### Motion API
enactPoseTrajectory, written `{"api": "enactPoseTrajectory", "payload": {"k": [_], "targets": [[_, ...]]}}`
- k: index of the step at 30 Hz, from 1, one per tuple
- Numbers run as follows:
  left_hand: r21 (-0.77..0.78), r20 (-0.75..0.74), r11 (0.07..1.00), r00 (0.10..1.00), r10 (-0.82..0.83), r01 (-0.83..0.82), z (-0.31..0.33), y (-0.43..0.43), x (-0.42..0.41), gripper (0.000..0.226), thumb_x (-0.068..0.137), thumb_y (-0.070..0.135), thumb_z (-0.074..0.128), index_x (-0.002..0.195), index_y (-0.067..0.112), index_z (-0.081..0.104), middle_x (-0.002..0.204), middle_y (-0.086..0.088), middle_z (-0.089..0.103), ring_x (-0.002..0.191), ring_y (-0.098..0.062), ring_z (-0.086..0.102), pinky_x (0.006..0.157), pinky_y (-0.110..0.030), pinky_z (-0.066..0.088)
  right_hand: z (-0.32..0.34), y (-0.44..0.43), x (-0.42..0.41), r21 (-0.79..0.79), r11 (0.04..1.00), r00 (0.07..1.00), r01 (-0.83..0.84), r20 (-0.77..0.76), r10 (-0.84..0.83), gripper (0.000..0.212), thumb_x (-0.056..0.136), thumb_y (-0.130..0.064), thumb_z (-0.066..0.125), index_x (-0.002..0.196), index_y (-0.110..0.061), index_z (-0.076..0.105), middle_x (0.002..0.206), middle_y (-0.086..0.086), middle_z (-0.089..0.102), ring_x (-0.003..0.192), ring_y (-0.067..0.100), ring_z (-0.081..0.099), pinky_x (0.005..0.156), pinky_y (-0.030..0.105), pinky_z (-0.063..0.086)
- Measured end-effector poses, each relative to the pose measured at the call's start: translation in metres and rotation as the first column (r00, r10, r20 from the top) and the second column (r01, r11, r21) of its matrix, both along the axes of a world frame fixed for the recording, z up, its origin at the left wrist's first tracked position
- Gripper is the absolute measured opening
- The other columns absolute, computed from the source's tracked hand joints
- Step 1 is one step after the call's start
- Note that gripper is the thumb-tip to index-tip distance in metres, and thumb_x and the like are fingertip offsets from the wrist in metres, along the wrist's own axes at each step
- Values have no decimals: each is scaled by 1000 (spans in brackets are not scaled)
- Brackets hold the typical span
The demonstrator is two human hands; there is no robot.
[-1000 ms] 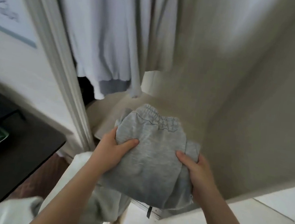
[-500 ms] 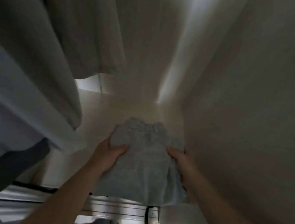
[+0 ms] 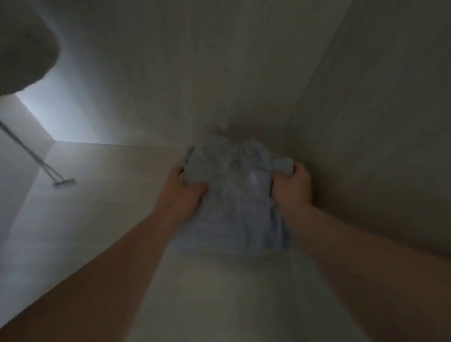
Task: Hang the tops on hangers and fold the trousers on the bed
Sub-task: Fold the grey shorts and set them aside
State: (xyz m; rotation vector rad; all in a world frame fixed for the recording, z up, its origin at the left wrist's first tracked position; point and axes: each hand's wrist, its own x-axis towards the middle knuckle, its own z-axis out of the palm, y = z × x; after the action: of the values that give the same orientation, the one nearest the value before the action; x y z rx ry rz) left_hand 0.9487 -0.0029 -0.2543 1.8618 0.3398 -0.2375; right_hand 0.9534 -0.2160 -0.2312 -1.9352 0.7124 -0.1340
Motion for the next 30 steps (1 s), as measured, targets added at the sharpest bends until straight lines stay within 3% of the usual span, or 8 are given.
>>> {"api": "enactPoseTrajectory", "payload": {"k": [3,5,9,12,18,22,25,30], "targets": [[422,-113,898,990,-85,125,-17,-8,18,83,91,46,66,158,22,22,156,-14,39,142,-37,38,116,-47,34,-15,3,11,-348,930,976,-119,-214,45,54,90,-24,65,139,-11,46,141,17,49,130,36,48,103,42,42],[642,-43,745,979,-199,179,-35,-14,11,77,94,51,57,158,24,23,164,-11,26,149,-36,24,118,-47,27,-32,10,0,-593,732,927,-336,-348,143,65,92,-31,60,149,-16,33,153,15,33,139,36,33,108,47,33],[778,55,576,886,-461,252,-80,-29,3,63,101,53,42,159,37,24,170,-5,9,155,-33,8,122,-47,18,-79,15,-6,-647,490,811,-584,-432,395,61,102,-41,41,158,-32,19,168,3,3,152,32,9,120,48,17],[789,-24,513,851,-525,339,-114,-32,7,63,101,61,23,159,45,3,170,3,-5,157,-26,-4,124,-50,11,-117,9,-3,-621,508,803,-597,-467,371,58,105,-49,27,160,-33,14,169,4,1,153,30,7,123,46,8],[785,64,568,879,-472,248,-136,-41,13,66,97,67,14,159,46,11,170,4,5,156,-25,4,123,-51,6,-157,-9,6,-646,550,847,-530,-367,385,63,104,-52,28,160,-29,14,169,9,0,153,29,9,124,46,3],[741,-161,493,833,-529,456,-122,-38,30,68,99,66,24,158,47,-6,169,6,-14,156,-25,-11,124,-54,1,-138,-22,24,-429,525,668,-735,-591,452,71,100,-64,19,159,-34,-6,167,3,-19,154,24,-10,124,44,-6],[716,-269,437,793,-547,544,-102,-37,23,76,98,63,37,159,41,-2,170,3,-9,156,-29,-8,122,-57,4,-108,-28,25,-338,436,523,-834,-735,431,73,100,-64,22,159,-33,-7,167,6,-16,154,28,-10,124,45,-2],[626,-302,516,792,-530,584,-71,-27,-46,72,99,57,46,160,33,15,170,1,5,156,-28,6,121,-57,19,-65,-6,-38,-306,537,564,-786,-712,419,67,101,-50,39,159,-35,11,168,4,7,154,33,3,123,53,12]]}}
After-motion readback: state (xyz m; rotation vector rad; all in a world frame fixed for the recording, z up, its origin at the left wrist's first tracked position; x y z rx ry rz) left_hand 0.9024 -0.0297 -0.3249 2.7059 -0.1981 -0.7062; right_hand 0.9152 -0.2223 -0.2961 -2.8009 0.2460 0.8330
